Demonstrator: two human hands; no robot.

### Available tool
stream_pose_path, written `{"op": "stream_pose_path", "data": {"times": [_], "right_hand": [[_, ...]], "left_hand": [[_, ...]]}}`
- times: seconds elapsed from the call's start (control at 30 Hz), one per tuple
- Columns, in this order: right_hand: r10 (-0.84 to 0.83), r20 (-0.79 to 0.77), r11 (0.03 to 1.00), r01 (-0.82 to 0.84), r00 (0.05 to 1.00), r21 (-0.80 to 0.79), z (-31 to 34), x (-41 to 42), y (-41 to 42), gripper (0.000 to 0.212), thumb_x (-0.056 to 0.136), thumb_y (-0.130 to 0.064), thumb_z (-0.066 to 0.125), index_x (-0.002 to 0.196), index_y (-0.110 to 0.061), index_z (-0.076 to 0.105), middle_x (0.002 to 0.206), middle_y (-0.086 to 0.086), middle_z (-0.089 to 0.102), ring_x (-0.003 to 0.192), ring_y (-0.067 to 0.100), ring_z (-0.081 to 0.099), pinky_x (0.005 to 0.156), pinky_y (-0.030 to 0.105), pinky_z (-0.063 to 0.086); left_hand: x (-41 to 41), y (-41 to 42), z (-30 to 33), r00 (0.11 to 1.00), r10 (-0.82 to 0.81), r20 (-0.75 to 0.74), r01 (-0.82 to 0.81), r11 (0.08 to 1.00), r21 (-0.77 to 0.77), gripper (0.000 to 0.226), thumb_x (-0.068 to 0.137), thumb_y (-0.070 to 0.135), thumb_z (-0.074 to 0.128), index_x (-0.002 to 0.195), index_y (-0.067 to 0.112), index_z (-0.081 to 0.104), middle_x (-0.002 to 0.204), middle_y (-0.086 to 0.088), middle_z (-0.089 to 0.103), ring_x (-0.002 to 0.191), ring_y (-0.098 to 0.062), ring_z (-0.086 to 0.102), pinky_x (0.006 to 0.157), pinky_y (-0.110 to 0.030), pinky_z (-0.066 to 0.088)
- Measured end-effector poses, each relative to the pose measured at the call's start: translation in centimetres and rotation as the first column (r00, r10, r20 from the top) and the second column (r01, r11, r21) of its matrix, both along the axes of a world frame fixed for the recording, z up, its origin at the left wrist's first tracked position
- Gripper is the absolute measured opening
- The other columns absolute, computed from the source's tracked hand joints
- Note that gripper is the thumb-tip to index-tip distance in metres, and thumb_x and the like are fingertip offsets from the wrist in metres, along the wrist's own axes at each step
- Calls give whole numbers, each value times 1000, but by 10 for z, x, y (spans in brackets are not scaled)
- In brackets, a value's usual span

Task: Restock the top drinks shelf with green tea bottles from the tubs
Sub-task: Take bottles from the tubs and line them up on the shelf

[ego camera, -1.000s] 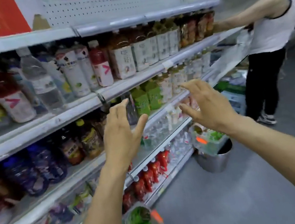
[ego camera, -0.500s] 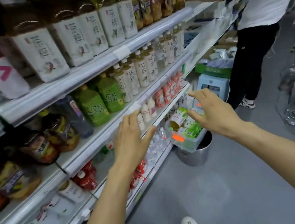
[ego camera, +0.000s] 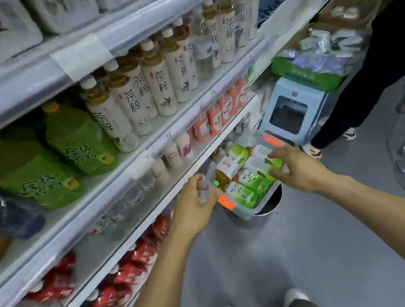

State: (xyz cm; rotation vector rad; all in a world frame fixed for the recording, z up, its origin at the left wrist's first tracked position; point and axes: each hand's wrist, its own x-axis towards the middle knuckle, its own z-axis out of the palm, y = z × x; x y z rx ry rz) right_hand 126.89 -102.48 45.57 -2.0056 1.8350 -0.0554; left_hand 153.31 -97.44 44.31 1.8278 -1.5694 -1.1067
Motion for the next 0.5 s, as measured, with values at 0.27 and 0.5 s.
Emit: {"op": "stream_pose_path", "data": {"times": [0.27, 0.5], "right_hand": [[-2, 93, 963, -24, 996, 270, -93, -39, -123, 49, 94, -32, 64, 138, -12, 54, 145, 10, 50, 128, 28, 52, 109, 36, 38], [24, 195, 887, -110, 980, 448, -167, -66, -244, 52, 96, -35, 61, 142, -14, 47, 139, 9, 53, 122, 23, 53, 87, 20, 35]], "left_hand": [[-58, -80, -78, 941, 295, -163, -237, 923, 302, 48, 97, 34, 64, 140, 18, 49, 121, 2, 57, 105, -13, 58, 80, -23, 50], [-152, -163, -165, 585, 747, -316, -434, 617, 656, 20, 98, 27, 64, 114, 16, 61, 106, -7, 67, 84, -16, 64, 75, -29, 52]]}}
